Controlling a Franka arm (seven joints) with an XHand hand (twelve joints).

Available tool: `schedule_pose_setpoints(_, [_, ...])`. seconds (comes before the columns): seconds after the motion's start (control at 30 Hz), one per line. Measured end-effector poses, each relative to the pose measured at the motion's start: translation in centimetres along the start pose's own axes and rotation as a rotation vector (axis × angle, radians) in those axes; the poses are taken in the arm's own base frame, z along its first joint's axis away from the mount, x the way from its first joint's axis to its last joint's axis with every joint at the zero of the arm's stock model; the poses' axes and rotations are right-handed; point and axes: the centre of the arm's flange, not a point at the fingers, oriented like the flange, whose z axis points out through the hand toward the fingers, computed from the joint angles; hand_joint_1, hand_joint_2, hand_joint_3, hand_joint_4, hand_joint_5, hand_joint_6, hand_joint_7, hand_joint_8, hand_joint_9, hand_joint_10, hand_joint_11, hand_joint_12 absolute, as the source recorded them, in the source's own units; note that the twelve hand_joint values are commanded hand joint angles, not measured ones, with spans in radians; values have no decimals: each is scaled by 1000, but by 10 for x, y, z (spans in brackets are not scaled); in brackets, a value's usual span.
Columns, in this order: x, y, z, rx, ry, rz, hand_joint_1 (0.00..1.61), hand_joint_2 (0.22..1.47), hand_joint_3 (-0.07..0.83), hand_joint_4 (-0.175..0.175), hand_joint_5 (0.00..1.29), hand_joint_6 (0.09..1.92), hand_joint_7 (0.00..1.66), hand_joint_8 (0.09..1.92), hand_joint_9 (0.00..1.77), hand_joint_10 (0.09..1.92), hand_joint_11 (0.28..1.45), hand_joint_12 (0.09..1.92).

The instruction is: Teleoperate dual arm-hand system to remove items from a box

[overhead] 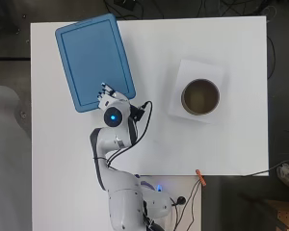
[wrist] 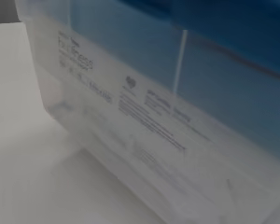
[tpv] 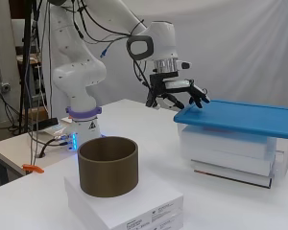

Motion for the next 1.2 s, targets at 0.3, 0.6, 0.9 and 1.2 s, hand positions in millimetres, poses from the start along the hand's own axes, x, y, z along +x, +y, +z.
schedule_pose_setpoints(0.3, [16, 14, -63, 0, -79, 100, 40, 1012, -20, -119, 214, 87, 305, 87, 365, 87, 390, 87])
schedule_pose_setpoints(0.6, [60, -1, -33, 237, -298, 361, 63, 912, -4, -111, 144, 87, 234, 87, 321, 87, 432, 87])
schedule_pose_setpoints(0.9, [74, -11, 9, 231, -561, 417, 205, 966, 13, -141, 105, 87, 174, 87, 282, 87, 412, 87])
schedule_pose_setpoints(1.2, [71, -15, 24, 95, -654, 424, 435, 1039, 22, -132, 138, 87, 65, 87, 186, 87, 366, 87])
